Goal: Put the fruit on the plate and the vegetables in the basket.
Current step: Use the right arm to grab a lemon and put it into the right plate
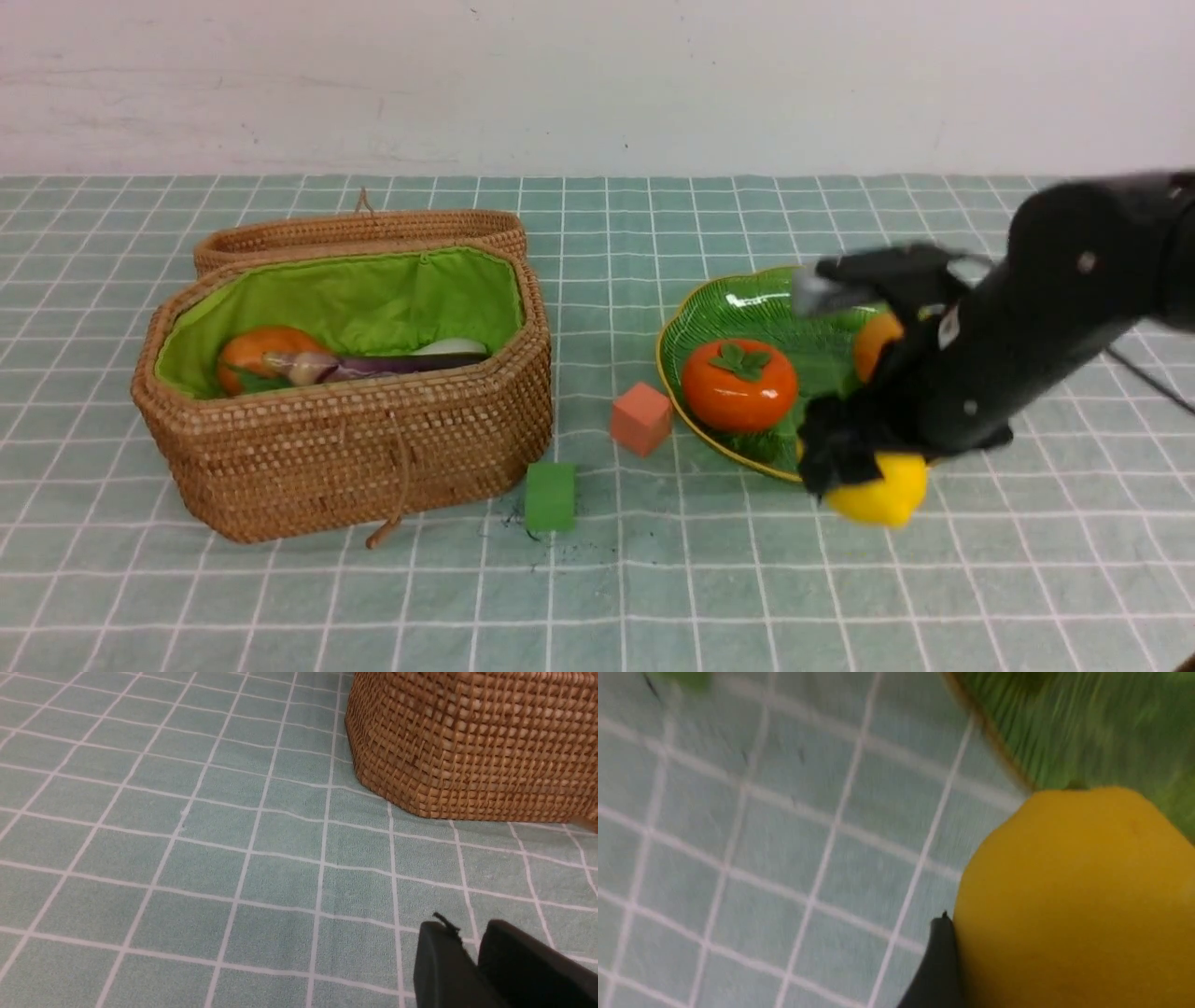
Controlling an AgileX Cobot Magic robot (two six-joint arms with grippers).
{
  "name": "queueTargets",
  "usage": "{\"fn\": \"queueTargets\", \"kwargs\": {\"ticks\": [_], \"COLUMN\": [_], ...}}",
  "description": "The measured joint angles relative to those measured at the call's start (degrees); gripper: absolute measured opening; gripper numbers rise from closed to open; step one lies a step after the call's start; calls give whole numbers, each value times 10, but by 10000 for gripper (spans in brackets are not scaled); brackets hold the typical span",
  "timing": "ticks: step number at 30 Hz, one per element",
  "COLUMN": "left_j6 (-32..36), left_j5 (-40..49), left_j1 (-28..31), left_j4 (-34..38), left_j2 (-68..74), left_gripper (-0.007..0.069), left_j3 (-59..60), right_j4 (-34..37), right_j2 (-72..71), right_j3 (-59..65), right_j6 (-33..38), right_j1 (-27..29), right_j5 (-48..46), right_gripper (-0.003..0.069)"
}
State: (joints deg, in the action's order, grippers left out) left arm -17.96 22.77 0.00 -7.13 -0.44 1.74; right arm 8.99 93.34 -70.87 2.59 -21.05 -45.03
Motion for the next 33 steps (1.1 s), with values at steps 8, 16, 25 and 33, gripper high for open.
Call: {"fn": "queueTargets", "kwargs": {"ticks": [8, 16, 25, 33], "left_j6": [0, 0, 0, 0], "left_j5": [0, 0, 0, 0], "left_j1": [0, 0, 0, 0], "left_j4": [0, 0, 0, 0], "left_j2": [0, 0, 0, 0], "left_gripper": [134, 145, 152, 161], "left_j3": [0, 0, 0, 0], "right_j4": [-1, 4, 4, -12], "right_j2": [29, 140, 146, 69], "right_j3": [-100, -102, -102, -102], "right_j6": [-9, -50, -70, -71], "right_j1": [52, 56, 56, 56], "right_j5": [96, 111, 100, 26], "right_gripper": [597, 598, 674, 587]}}
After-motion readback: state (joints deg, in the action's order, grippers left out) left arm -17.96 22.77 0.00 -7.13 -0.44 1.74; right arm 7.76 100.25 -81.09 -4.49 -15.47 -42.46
